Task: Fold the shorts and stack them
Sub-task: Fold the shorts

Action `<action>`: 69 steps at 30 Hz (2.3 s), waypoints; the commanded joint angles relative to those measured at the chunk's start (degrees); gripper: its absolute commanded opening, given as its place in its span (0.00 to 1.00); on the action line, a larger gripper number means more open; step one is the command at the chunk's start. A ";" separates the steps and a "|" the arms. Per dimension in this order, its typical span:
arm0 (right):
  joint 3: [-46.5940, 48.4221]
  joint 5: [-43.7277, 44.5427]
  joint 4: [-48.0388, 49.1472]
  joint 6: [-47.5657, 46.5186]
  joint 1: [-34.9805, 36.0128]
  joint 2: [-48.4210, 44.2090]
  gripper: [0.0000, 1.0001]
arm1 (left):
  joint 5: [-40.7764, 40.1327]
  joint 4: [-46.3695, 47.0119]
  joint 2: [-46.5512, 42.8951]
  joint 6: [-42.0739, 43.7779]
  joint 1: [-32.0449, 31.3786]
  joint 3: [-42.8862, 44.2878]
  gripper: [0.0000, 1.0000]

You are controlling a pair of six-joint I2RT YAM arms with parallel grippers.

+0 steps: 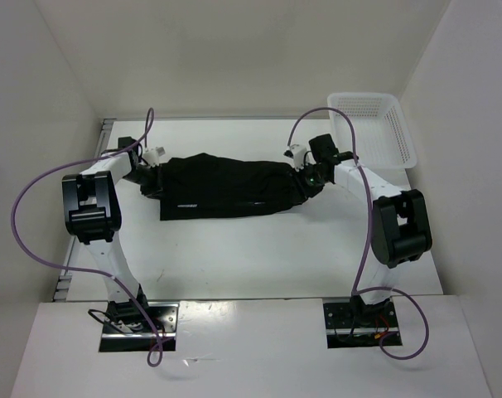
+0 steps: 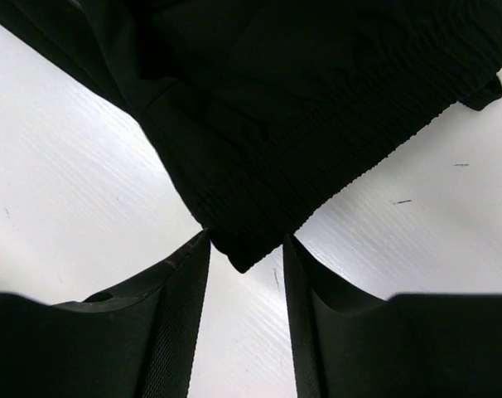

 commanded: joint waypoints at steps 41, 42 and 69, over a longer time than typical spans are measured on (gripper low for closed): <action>11.84 6.41 8.68 -7.22 -0.43 7.80 0.00 | -2.71 2.34 -9.44 0.36 3.20 3.09 0.06; 10.68 6.41 8.07 -7.75 -0.43 7.18 0.00 | -2.72 1.73 -9.44 0.36 3.20 0.20 0.06; 10.24 -7.66 -13.37 -21.11 0.18 -0.48 0.00 | 0.80 -16.99 -8.75 0.36 4.35 4.57 0.09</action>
